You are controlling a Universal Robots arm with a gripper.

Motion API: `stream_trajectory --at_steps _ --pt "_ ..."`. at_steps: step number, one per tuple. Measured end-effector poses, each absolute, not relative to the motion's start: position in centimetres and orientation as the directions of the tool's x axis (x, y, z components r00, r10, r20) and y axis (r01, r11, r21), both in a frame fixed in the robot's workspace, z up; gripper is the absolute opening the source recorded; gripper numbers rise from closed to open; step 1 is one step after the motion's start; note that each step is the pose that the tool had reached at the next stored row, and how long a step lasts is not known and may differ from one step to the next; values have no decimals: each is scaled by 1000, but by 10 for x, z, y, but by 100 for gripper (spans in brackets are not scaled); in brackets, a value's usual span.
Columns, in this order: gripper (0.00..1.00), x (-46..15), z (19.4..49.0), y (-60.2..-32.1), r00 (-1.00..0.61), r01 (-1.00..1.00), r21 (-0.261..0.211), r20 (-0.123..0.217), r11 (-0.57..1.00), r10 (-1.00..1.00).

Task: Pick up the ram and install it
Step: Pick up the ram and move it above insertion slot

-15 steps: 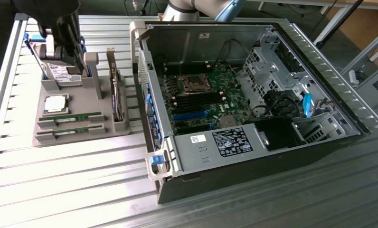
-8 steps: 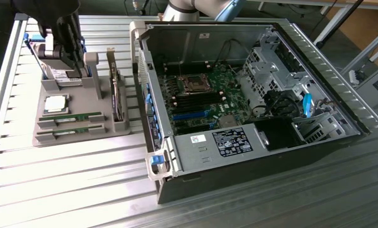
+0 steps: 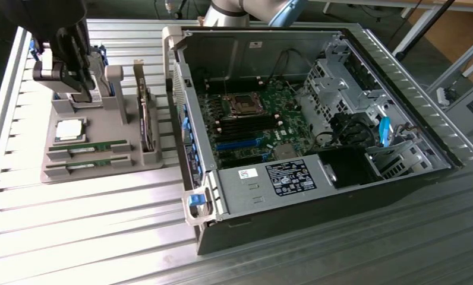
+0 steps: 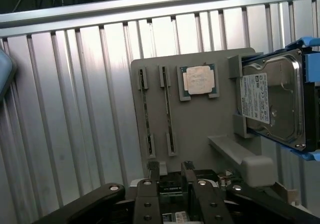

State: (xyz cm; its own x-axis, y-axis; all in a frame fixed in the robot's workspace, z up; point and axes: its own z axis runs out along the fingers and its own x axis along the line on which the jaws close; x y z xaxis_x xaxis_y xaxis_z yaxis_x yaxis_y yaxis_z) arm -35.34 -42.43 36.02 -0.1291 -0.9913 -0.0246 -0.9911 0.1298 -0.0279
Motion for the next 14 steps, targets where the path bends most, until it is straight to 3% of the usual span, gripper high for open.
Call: stream_trajectory --at_steps 14 --pt "30 -359 345 -429 -129 -991 -28 -25 130 -991"
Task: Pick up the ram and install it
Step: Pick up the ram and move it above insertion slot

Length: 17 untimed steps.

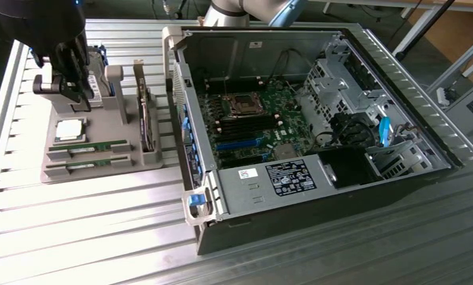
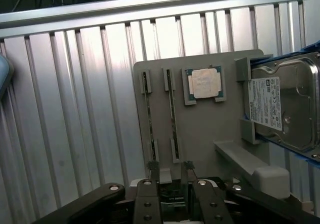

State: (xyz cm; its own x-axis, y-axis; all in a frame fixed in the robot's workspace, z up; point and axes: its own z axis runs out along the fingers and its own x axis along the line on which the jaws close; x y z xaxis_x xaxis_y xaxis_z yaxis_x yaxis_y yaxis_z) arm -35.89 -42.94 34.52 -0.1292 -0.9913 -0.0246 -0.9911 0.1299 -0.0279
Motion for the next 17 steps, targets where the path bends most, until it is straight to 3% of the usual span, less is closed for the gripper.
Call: stream_trajectory --at_steps 17 --pt "30 -360 334 -432 -129 -991 -28 -25 130 -991"
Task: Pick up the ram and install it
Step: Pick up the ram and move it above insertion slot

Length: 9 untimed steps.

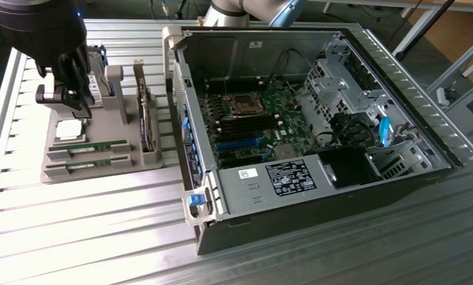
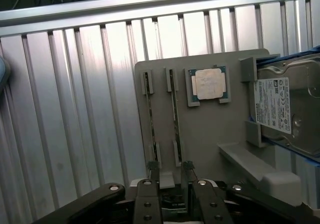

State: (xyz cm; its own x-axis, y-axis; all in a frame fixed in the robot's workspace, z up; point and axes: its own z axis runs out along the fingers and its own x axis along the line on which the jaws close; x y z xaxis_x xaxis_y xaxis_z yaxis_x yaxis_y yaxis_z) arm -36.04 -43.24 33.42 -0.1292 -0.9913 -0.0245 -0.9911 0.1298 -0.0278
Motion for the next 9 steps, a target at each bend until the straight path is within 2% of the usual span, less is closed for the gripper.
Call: stream_trajectory --at_steps 9 --pt "30 -360 325 -433 -129 -991 -28 -25 130 -991"
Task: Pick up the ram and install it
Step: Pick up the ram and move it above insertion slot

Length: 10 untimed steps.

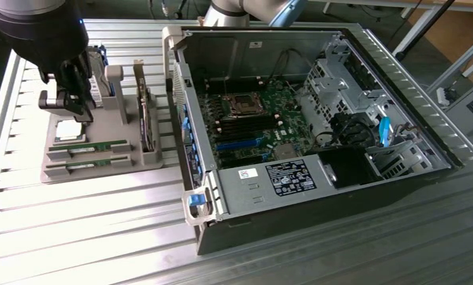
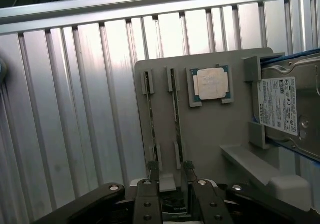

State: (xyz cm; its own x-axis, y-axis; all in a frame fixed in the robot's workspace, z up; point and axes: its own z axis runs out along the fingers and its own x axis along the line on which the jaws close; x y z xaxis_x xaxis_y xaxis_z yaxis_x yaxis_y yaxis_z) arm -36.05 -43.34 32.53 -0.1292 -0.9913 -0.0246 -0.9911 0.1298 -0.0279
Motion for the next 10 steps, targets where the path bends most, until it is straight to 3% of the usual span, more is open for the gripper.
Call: stream_trajectory --at_steps 10 --pt "30 -360 317 -434 -129 -991 -28 -25 130 -991"
